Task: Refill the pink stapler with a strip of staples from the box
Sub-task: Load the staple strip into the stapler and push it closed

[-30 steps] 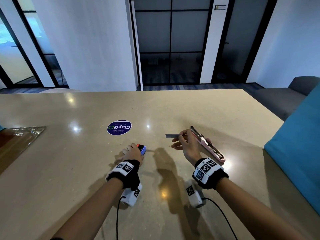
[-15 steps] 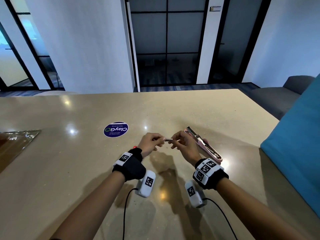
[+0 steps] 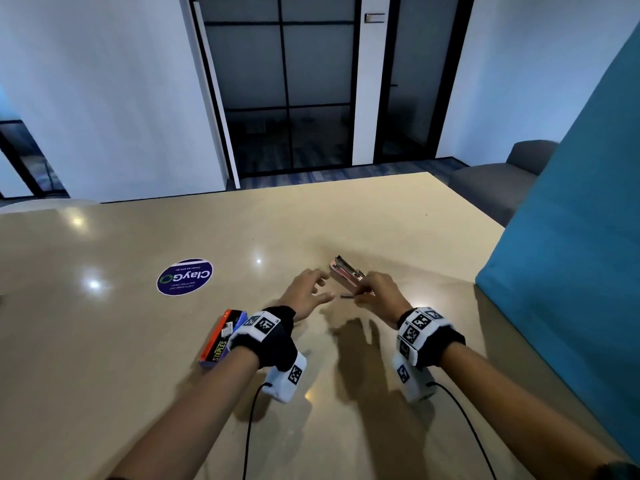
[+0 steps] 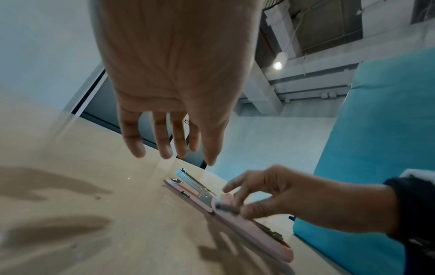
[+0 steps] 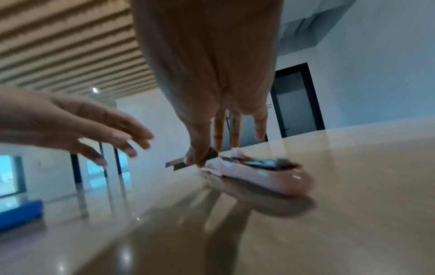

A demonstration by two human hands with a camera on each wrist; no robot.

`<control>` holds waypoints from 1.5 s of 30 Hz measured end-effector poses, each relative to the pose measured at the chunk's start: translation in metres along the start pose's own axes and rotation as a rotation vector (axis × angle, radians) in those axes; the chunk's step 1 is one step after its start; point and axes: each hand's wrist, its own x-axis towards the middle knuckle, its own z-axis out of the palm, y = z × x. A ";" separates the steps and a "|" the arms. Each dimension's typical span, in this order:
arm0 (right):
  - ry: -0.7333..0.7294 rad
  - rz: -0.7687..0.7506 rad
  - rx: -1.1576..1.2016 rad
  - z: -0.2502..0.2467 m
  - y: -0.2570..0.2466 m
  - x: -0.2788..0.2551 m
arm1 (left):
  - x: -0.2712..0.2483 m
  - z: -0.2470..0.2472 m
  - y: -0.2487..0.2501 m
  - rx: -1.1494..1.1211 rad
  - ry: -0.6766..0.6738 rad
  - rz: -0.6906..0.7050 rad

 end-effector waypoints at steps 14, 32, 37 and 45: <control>-0.230 -0.026 -0.168 -0.050 0.090 0.016 | 0.045 0.018 -0.019 0.229 0.010 -0.028; -0.009 -0.091 0.026 -0.025 0.049 0.052 | 0.092 0.054 -0.015 0.188 0.039 -0.021; -0.034 -0.108 0.017 -0.010 0.037 0.056 | 0.088 0.049 -0.021 0.168 0.049 -0.006; -0.040 -0.123 0.037 -0.005 0.032 0.058 | 0.084 0.047 -0.023 0.140 0.070 0.003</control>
